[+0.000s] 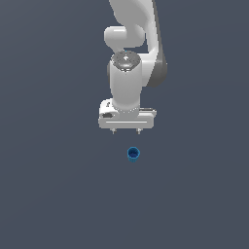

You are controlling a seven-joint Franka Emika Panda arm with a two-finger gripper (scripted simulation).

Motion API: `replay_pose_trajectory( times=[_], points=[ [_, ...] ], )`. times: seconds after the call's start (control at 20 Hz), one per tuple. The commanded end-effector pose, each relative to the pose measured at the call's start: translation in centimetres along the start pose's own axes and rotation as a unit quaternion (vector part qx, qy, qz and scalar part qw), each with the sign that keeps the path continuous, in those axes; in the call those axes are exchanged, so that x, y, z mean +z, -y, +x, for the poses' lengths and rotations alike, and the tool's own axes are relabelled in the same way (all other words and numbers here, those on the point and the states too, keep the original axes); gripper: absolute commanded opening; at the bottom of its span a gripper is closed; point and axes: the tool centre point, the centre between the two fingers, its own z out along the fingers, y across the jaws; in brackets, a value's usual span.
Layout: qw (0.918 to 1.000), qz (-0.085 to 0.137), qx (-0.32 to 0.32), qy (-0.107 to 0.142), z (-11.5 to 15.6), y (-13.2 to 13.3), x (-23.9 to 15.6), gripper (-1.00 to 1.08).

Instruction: Pick up the object and move it to a goal position.

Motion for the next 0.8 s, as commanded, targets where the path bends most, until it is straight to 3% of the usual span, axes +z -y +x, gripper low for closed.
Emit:
replay_pose_trajectory(
  times=[0.0, 0.45, 0.75],
  points=[
    [1.0, 0.0, 0.0, 0.0, 0.0, 0.0, 0.0, 1.0],
    [0.9998, 0.01, -0.017, 0.001, -0.4, 3.5, 0.7, 1.0],
    [0.9998, 0.01, -0.018, 0.001, -0.4, 3.5, 0.7, 1.0]
  ],
)
